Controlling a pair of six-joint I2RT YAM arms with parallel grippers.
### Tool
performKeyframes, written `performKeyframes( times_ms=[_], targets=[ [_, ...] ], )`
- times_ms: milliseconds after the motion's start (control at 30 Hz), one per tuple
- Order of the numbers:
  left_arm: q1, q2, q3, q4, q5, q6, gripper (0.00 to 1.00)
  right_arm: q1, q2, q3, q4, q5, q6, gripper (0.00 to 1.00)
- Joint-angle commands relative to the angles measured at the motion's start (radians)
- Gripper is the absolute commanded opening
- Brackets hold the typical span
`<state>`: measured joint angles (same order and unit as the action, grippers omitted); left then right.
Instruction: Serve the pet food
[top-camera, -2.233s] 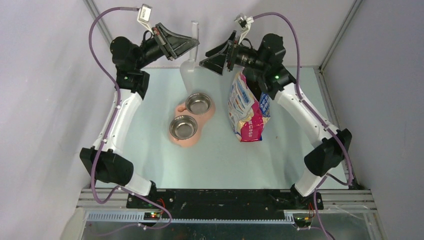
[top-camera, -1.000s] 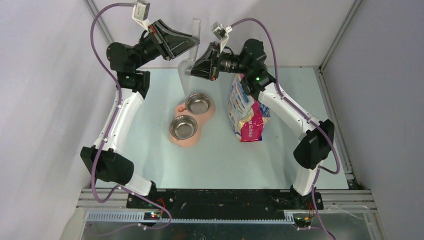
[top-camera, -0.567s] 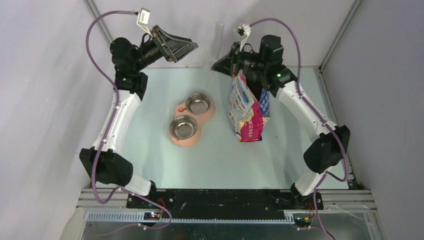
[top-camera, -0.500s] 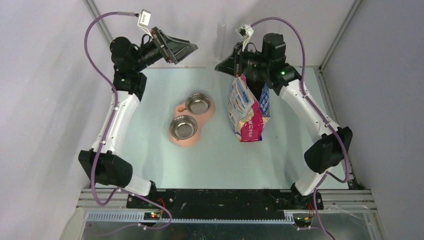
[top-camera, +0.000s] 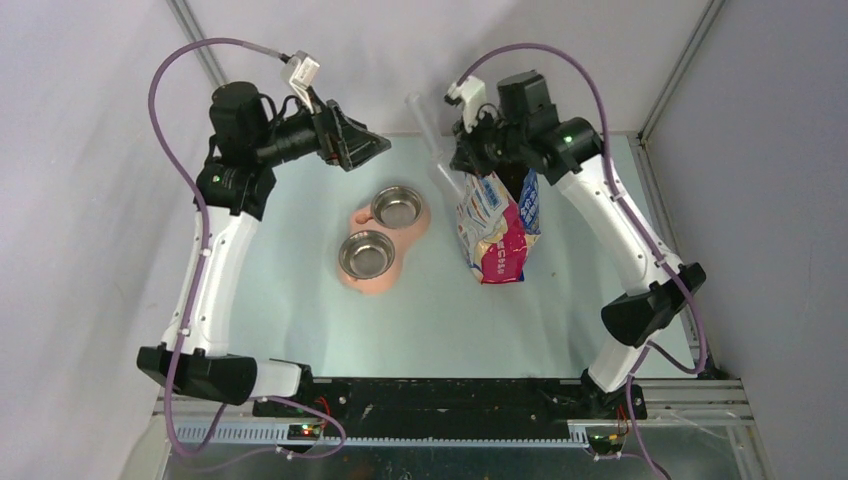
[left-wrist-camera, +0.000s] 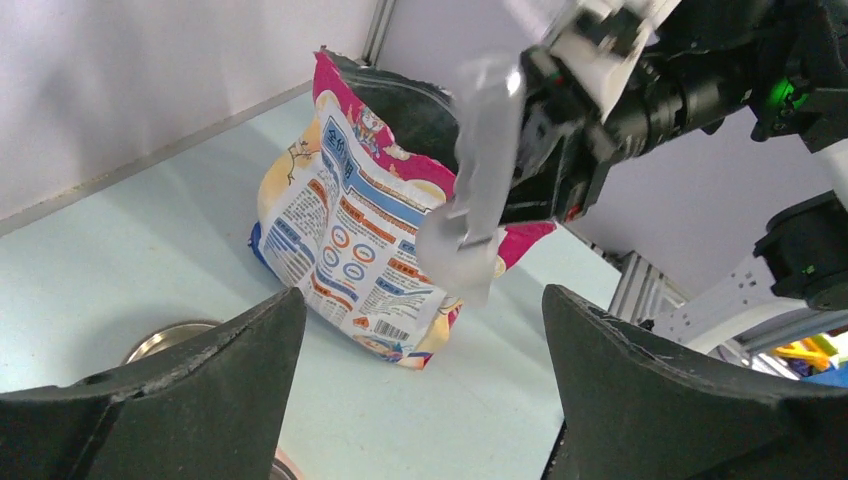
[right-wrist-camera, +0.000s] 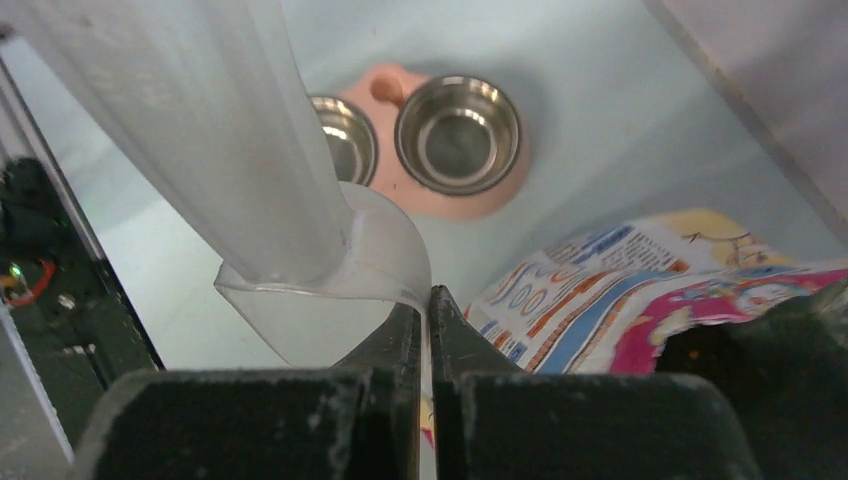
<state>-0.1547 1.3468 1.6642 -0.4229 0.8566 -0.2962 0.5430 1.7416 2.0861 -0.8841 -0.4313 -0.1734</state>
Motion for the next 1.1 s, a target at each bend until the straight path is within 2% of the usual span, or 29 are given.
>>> performKeyframes(
  times_ms=[0,133,233,333,467,533,600,700,733,800,833,900,967,1033,1067],
  targets=[
    [-0.041,-0.026,0.027,-0.097,-0.056,0.112,0.94,0.084,-0.02,-0.04,-0.081,0.214,-0.128,0.0],
    [-0.086,0.052,0.139,-0.268,-0.096,0.118,0.93,0.14,-0.02,-0.053,-0.06,0.293,-0.14,0.0],
    [-0.097,0.119,0.203,-0.367,-0.108,0.069,0.86,0.166,-0.009,-0.042,-0.057,0.322,-0.165,0.0],
    [-0.098,0.123,0.175,-0.348,-0.107,0.015,0.79,0.182,0.0,-0.035,-0.054,0.341,-0.179,0.0],
    [-0.098,0.138,0.159,-0.352,-0.087,0.016,0.65,0.191,0.005,-0.029,-0.049,0.345,-0.183,0.0],
    [-0.099,0.145,0.158,-0.354,-0.081,0.021,0.54,0.196,0.006,-0.029,-0.046,0.35,-0.19,0.0],
    [-0.098,0.148,0.156,-0.354,-0.067,0.028,0.39,0.196,0.007,-0.032,-0.044,0.353,-0.196,0.0],
    [-0.097,0.151,0.142,-0.348,-0.045,0.039,0.23,0.196,0.005,-0.042,-0.036,0.356,-0.205,0.0],
    [-0.097,0.152,0.133,-0.345,-0.034,0.045,0.15,0.196,0.002,-0.05,-0.035,0.356,-0.207,0.0],
    [-0.087,0.151,0.115,-0.336,-0.014,0.049,0.04,0.193,-0.005,-0.064,-0.027,0.344,-0.205,0.0],
    [-0.084,0.149,0.099,-0.331,-0.008,0.047,0.01,0.185,-0.011,-0.068,-0.029,0.328,-0.204,0.0],
    [-0.071,0.142,0.076,-0.298,0.028,0.034,0.0,0.164,-0.019,-0.075,-0.049,0.205,-0.212,0.1],
    [-0.052,0.135,0.043,-0.25,0.068,0.002,0.0,0.136,-0.028,-0.075,-0.077,0.068,-0.218,0.34],
    [-0.029,0.123,-0.01,-0.149,0.14,-0.06,0.0,0.1,-0.042,-0.076,-0.099,-0.081,-0.216,0.44],
    [-0.011,0.11,-0.036,-0.102,0.168,-0.13,0.0,0.072,-0.046,-0.078,-0.109,-0.133,-0.215,0.46]
  ],
)
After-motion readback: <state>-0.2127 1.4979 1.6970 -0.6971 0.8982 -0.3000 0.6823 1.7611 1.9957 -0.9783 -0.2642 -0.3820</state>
